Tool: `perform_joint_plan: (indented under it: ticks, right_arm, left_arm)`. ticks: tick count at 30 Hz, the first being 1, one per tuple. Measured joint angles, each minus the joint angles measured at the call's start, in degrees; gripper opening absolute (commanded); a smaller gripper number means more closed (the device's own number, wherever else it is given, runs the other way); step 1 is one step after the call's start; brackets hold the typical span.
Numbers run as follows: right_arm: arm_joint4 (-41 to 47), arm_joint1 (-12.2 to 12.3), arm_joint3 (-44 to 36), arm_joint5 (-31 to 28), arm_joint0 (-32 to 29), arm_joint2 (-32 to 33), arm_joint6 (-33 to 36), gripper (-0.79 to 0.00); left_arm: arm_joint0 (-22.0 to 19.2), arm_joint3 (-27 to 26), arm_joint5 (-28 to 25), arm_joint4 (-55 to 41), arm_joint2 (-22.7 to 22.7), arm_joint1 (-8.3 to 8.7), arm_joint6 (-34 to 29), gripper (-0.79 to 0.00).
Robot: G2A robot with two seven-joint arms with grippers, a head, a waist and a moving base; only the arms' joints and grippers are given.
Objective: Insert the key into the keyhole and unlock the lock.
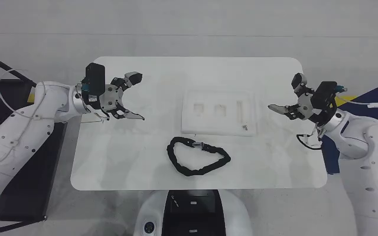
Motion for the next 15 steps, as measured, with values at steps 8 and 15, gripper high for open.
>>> perform_joint_plan:
  ticks: [8, 15]
  right_arm:
    - [-0.3, 0.0, -0.2, 0.8, -0.2, -0.3, 0.5, 0.0]
    - [8.2, -0.2, -0.4, 6.7, -0.8, -3.7, 10.9, 0.0]
  left_arm:
    - [0.0, 0.0, 0.0, 0.0, 0.0, 0.0, 0.0, 0.0]
    - [0.0, 0.0, 0.0, 0.0, 0.0, 0.0, 0.0, 0.0]
